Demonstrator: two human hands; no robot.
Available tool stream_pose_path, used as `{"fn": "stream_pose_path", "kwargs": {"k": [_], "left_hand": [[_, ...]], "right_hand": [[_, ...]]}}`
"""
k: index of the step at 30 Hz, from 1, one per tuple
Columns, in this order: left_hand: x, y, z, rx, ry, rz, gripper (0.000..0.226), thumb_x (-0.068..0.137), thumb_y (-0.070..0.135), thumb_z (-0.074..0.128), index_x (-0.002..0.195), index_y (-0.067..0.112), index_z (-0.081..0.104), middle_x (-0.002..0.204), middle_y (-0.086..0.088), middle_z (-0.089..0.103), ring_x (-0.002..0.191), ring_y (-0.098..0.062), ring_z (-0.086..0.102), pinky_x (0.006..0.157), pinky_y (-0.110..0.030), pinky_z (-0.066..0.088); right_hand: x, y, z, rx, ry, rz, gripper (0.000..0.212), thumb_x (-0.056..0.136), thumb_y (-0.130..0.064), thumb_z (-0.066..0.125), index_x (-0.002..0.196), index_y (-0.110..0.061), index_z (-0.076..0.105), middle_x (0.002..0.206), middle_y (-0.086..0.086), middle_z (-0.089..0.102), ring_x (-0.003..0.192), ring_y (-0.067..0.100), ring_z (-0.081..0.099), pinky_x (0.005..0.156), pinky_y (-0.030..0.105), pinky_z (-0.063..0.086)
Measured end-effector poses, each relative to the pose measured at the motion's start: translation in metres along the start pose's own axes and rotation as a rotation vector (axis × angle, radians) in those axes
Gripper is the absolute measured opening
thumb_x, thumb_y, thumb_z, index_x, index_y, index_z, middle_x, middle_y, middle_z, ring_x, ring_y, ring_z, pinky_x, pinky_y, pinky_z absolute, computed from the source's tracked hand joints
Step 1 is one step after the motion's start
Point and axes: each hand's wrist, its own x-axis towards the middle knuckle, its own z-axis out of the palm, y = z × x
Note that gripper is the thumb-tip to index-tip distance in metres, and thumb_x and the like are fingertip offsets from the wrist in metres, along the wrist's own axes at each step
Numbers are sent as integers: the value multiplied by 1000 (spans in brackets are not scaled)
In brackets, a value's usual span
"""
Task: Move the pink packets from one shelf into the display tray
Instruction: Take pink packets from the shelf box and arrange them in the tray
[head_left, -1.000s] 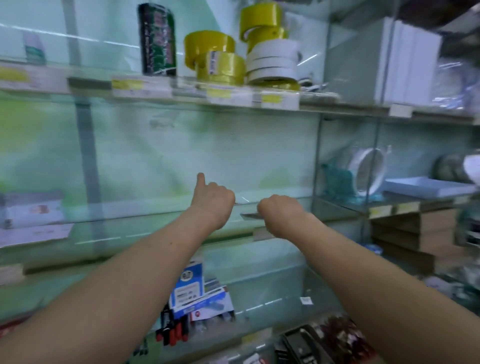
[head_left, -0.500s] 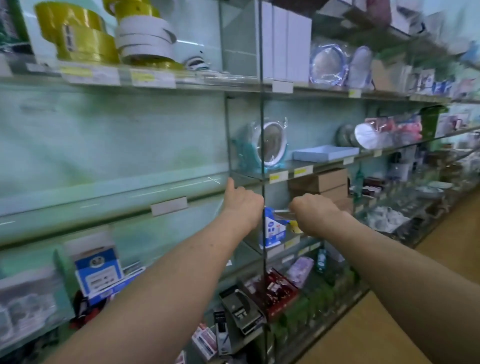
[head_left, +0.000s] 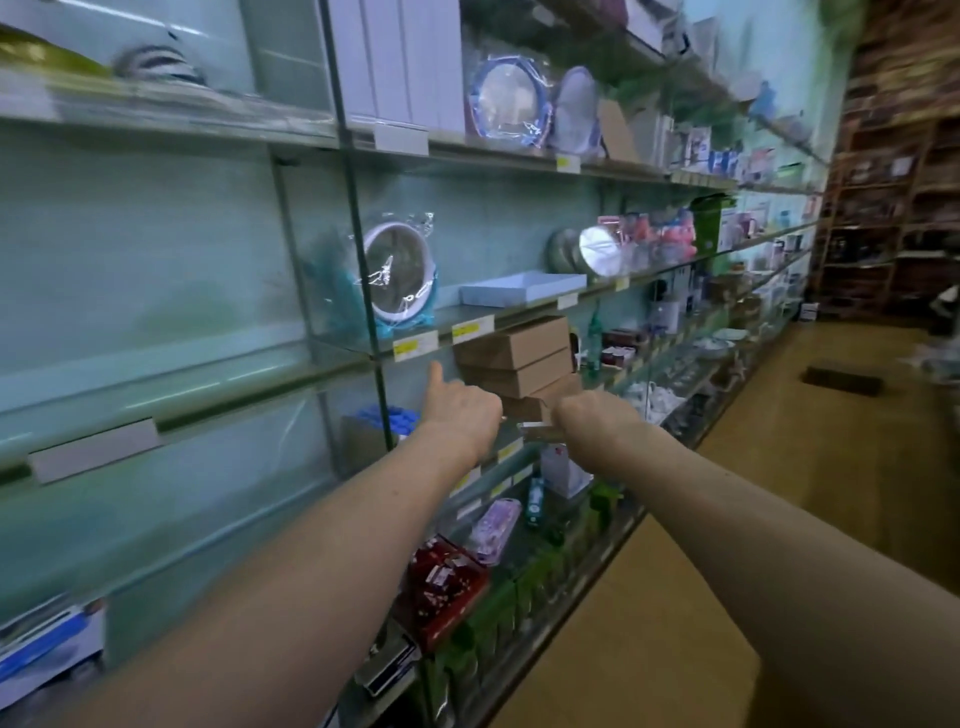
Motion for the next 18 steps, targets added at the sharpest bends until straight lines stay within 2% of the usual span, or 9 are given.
{"fn": "stream_pose_path", "kwargs": {"k": [5,8,13,18], "left_hand": [[64,15,7,-22,36,0,16,90,10,50,92,22,60,107,-3,66,111,-24,55,113,-51,11],[106,20,9,-25,37,15,15,89,11,51,92,23,60,105,-1,65,110,-24,55,112,-51,11],[171,34,8,-56,55,33,13,89,13,52,92,22,61,103,0,66,107,-22,57,112,-51,14],[215,49,9,-65,50,80,10,91,15,54,93,21,61,98,0,63,106,-22,56,111,-49,15]], "right_hand": [[39,33,3,-3,-11,29,27,92,-6,51,118,-7,57,118,12,60,111,29,58,88,37,47],[69,53,1,-14,-39,62,26,90,-5,55,116,-7,58,116,11,60,109,28,58,87,36,47],[114,87,8,-35,-3,96,27,92,-2,50,118,-7,56,116,12,60,107,29,58,80,36,46],[145,119,15,-46,-13,135,28,91,-2,50,118,-6,56,117,12,60,106,29,58,82,37,47]]}}
